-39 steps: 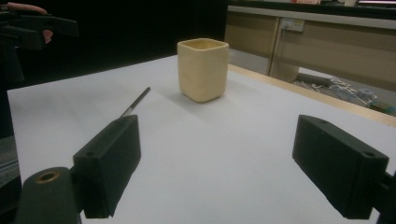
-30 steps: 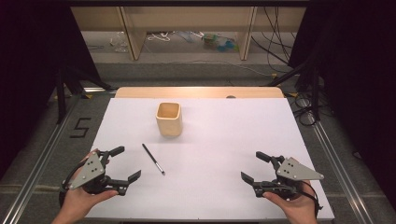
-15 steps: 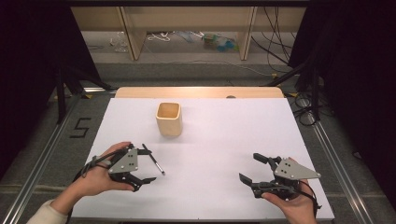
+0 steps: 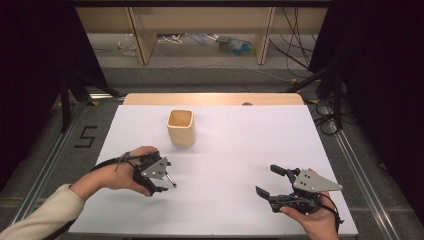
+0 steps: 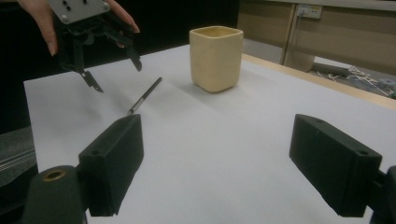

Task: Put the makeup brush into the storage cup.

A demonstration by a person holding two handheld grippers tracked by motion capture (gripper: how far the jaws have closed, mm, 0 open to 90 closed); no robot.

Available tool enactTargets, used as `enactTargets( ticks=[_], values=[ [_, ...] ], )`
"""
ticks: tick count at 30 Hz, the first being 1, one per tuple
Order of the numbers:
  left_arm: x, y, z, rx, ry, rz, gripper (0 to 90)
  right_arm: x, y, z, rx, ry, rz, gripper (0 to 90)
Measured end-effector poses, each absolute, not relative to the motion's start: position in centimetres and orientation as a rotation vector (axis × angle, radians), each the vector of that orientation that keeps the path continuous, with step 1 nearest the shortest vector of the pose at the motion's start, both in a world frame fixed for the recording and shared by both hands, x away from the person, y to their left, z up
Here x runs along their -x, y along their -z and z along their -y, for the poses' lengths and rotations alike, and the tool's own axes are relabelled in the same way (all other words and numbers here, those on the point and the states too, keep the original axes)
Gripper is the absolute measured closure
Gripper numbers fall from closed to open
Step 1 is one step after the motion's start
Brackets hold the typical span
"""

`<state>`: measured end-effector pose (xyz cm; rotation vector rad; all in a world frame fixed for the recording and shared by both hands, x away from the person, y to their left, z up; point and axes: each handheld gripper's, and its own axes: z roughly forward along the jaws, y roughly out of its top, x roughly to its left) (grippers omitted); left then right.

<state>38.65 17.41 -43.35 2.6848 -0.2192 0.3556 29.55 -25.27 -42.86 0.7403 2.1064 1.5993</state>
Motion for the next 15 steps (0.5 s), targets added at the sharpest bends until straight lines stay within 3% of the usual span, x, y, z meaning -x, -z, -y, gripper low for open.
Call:
enactTargets(
  ticks=[15],
  values=[
    [-40.9,44.5,-14.4,-2.940,-0.264,0.587,40.3,-29.4,42.8,25.5,-0.762,-1.560,-2.141,20.2]
  ],
)
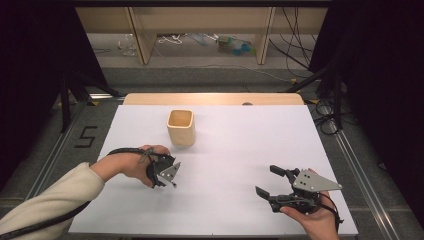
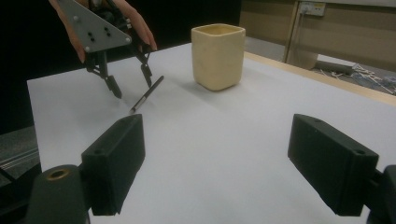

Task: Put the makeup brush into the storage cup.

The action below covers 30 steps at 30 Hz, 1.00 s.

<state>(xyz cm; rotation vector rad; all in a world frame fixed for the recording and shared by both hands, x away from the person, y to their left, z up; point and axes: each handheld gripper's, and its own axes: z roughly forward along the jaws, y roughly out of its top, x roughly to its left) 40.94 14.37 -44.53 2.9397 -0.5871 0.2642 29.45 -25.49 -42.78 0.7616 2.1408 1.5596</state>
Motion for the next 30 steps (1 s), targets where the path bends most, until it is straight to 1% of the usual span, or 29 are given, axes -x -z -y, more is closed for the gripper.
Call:
enactTargets(
  ticks=[4,6,17,18,27,30],
  values=[
    [-41.1,44.7,-13.9,-2.944,-0.245,0.634,45.8,-29.5,42.8,25.5,-0.760,-1.560,-2.143,20.7],
    [-41.1,44.9,-13.7,-2.942,-0.223,0.644,47.1,-29.5,42.8,25.5,-0.760,-1.560,-2.145,20.7],
    [-41.5,45.2,-13.0,-2.966,-0.198,0.732,53.7,-29.5,42.9,25.2,-0.775,-1.594,-2.146,21.4],
    [-41.5,45.2,-13.0,-2.968,-0.190,0.738,55.8,-29.6,43.0,25.3,-0.754,-1.592,-2.133,21.4],
    [-41.6,45.7,-12.6,-2.987,-0.152,0.794,62.6,-29.6,43.0,25.4,-0.754,-1.589,-2.136,21.6],
    [-41.7,45.8,-12.5,-2.995,-0.142,0.801,66.9,-29.7,43.0,25.3,-0.750,-1.589,-2.132,21.7]
  ],
)
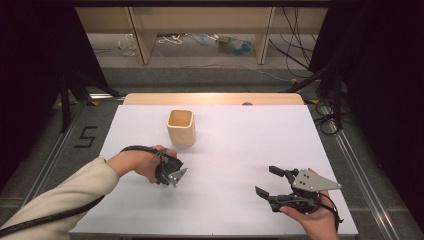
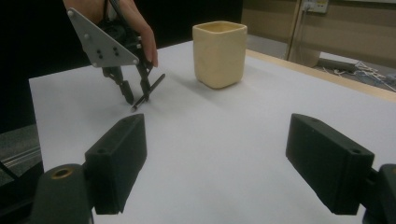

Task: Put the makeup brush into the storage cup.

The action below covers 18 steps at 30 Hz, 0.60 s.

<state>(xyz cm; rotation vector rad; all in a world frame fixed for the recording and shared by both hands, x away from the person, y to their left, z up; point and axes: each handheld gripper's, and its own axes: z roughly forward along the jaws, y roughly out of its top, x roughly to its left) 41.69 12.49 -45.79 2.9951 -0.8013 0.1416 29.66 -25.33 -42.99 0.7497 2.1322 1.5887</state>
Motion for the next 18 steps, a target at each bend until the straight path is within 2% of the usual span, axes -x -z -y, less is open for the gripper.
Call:
enactTargets(
  ticks=[11,18],
  values=[
    [-41.66,45.81,-12.35,-3.010,-0.118,0.823,73.9,-29.71,43.04,25.32,-0.744,-1.597,-2.134,21.8],
    [-41.55,45.86,-12.26,-3.022,-0.096,0.822,81.6,-29.72,43.05,25.34,-0.745,-1.594,-2.134,21.8]
  ],
)
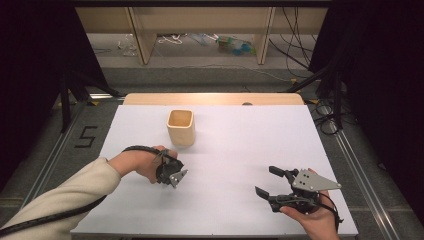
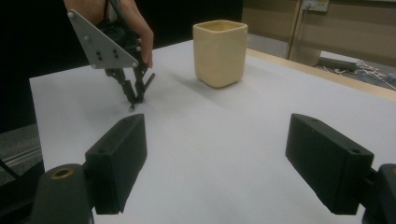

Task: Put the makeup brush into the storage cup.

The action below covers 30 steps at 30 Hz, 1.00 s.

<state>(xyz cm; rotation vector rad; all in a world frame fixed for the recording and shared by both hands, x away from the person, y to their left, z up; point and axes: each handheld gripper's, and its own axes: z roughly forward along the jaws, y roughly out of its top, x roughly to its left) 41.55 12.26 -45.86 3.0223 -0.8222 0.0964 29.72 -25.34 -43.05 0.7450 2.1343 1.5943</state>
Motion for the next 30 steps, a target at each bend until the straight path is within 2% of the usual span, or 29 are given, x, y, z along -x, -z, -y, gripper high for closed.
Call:
enactTargets(
  ticks=[19,30],
  values=[
    [-41.4,45.8,-12.7,-3.019,-0.108,0.763,83.9,-29.6,43.0,25.4,-0.763,-1.572,-2.146,21.8],
    [-41.0,44.8,-13.4,-2.999,-0.167,0.708,83.9,-29.7,43.0,25.3,-0.756,-1.572,-2.145,21.8]
  ],
)
